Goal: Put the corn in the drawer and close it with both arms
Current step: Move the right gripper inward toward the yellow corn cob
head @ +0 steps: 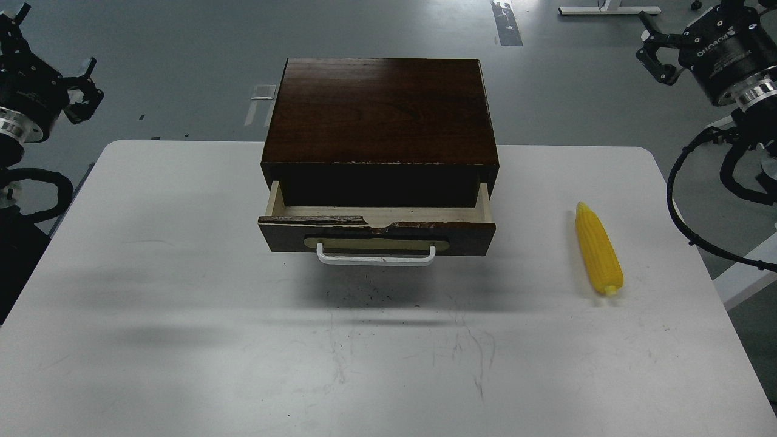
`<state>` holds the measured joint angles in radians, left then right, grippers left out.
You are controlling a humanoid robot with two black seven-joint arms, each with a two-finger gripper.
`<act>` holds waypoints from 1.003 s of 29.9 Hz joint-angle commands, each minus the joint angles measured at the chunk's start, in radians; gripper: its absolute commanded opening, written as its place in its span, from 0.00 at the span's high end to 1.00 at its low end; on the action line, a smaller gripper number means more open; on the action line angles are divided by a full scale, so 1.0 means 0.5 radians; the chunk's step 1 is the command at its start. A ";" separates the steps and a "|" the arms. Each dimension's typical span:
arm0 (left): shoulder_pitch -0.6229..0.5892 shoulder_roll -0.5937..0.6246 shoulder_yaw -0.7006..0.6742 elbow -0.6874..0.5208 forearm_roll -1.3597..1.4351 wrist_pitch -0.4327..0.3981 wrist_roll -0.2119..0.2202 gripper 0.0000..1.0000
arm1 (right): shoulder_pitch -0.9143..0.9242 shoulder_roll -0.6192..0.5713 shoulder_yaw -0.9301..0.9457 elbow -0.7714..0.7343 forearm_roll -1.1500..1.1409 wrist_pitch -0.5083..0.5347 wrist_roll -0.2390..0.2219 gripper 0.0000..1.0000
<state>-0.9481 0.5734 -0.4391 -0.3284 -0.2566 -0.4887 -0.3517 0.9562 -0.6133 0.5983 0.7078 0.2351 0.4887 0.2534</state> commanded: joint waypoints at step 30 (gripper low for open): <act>0.019 -0.024 -0.055 -0.003 0.010 0.000 -0.042 0.01 | 1.195 -0.427 -1.629 0.321 -0.902 -0.143 -0.157 0.00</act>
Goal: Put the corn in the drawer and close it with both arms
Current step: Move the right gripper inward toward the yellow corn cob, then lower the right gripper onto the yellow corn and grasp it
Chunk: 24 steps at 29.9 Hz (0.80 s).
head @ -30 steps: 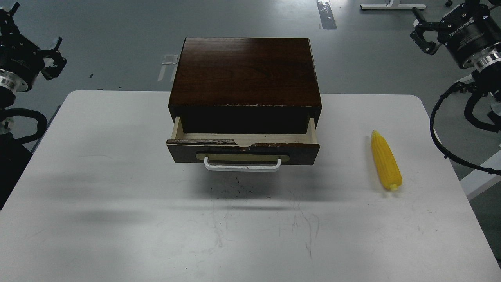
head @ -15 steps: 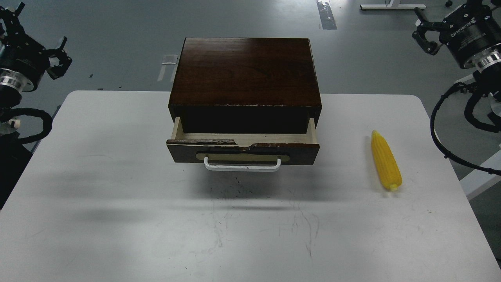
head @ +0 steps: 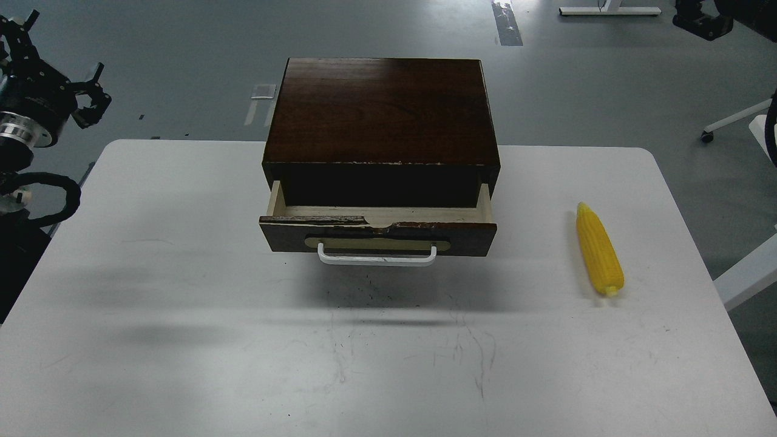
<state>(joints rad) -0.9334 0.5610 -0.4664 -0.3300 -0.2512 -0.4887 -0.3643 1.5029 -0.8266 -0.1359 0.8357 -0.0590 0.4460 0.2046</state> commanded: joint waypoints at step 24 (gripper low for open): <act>0.002 0.022 0.022 0.000 0.011 0.000 -0.011 0.01 | -0.496 0.248 -0.590 0.363 -1.508 -0.671 -0.286 0.00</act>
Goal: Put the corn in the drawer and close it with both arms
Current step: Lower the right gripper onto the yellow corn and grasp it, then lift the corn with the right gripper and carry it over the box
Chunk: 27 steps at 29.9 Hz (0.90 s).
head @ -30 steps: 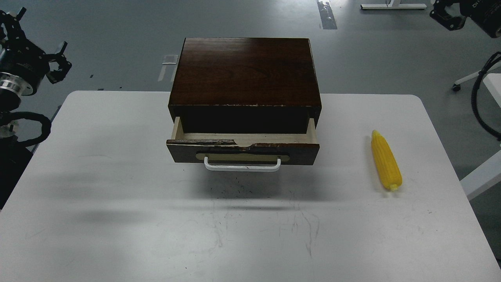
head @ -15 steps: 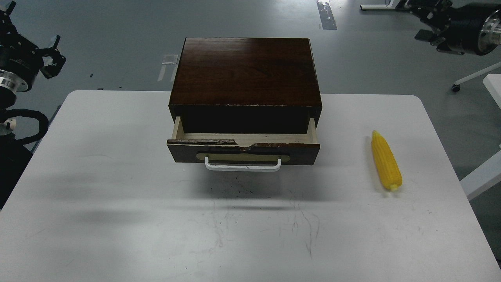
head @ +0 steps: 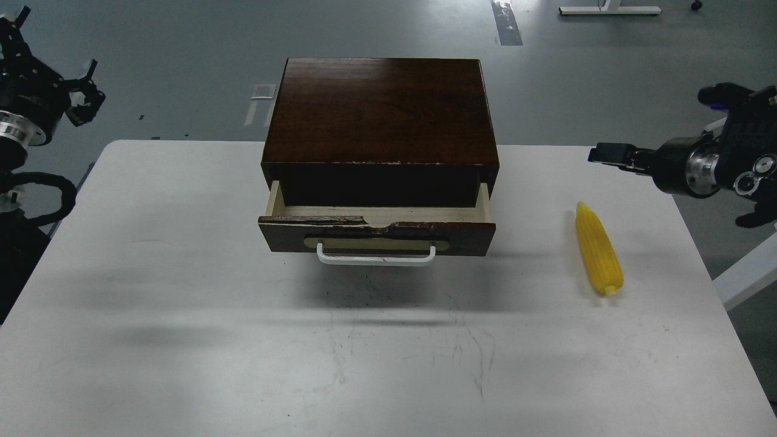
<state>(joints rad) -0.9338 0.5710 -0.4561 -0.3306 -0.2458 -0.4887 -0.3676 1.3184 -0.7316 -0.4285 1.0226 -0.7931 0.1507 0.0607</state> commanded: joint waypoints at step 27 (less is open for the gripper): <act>0.045 0.018 -0.002 0.023 -0.002 0.000 -0.013 0.01 | -0.391 0.230 -0.008 -0.155 -0.089 -0.117 -0.109 0.80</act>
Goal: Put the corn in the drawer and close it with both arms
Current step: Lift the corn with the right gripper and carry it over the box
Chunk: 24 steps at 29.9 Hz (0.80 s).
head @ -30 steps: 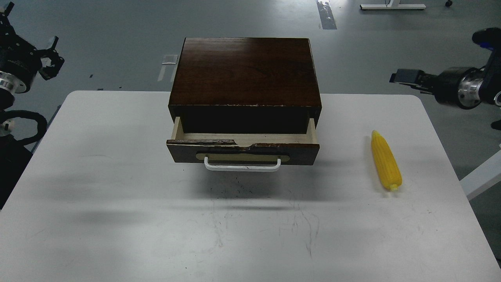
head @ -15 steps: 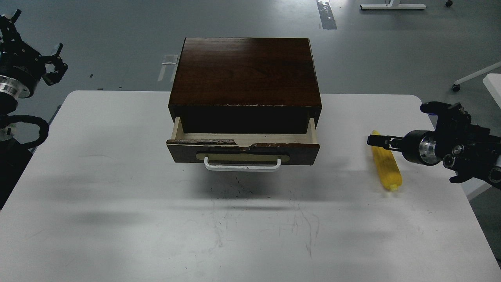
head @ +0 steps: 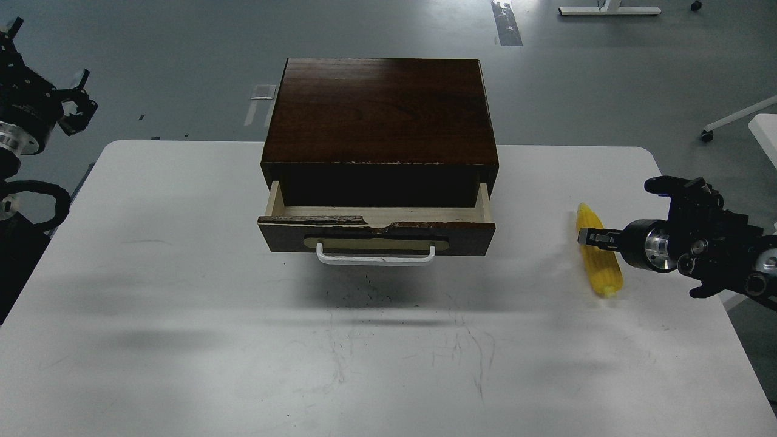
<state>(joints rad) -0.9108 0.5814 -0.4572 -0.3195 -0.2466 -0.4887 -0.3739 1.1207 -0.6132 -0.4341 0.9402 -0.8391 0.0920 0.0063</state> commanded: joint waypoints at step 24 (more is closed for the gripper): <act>0.002 0.110 0.006 -0.015 0.009 0.000 0.009 0.01 | 1.510 -0.035 0.040 0.705 -0.529 -0.033 0.021 0.95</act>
<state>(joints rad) -0.9114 0.6318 -0.4561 -0.3270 -0.2425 -0.4890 -0.3707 1.8121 -0.6872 -0.4149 1.2552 -0.9934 0.0974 0.0174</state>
